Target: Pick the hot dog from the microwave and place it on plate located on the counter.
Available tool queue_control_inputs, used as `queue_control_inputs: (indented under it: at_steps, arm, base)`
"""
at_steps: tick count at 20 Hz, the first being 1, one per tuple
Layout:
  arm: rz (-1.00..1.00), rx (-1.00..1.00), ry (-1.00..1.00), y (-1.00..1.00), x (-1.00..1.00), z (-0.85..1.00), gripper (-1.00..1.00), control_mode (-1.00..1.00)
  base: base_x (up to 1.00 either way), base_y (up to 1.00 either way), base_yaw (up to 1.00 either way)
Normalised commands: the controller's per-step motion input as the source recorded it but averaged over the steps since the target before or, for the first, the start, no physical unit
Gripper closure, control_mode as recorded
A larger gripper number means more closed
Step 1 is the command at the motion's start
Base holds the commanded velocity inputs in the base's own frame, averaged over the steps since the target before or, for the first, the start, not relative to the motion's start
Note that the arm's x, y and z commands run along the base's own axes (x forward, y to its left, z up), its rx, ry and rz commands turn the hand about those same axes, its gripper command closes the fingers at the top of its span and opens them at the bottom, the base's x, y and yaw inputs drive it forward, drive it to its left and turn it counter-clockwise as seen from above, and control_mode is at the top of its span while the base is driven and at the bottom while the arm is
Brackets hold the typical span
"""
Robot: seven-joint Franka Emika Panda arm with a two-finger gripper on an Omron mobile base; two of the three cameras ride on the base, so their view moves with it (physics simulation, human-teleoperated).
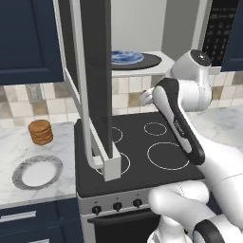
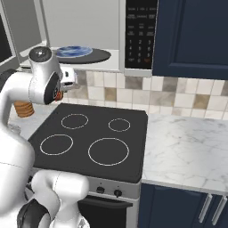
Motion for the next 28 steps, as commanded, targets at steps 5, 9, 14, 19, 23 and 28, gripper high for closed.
queue_control_inputs:
  at_steps: [5,9,14,19,23,28]
  arm:
    - [0.28,0.0,0.07,0.35,-0.03,-1.0,1.0,-1.0]
    - [0.4,0.0,0.06,0.7,0.34,-0.65,1.0,-1.0]
    - [0.33,0.0,0.08,0.83,0.44,-0.3,1.0,-1.0]
    - [0.27,-0.04,0.13,0.99,0.19,-0.6,1.0,-1.0]
    - [0.26,-0.03,0.1,0.96,0.19,-0.89,1.0,-1.0]
    - [0.19,0.0,0.03,0.77,0.1,-0.41,1.0,-1.0]
  base:
    - [0.0,0.0,0.0]
    - [0.0,0.0,0.0]
    - [0.0,0.0,0.0]
    - [0.0,0.0,0.0]
    - [0.0,0.0,0.0]
    - [0.0,0.0,0.0]
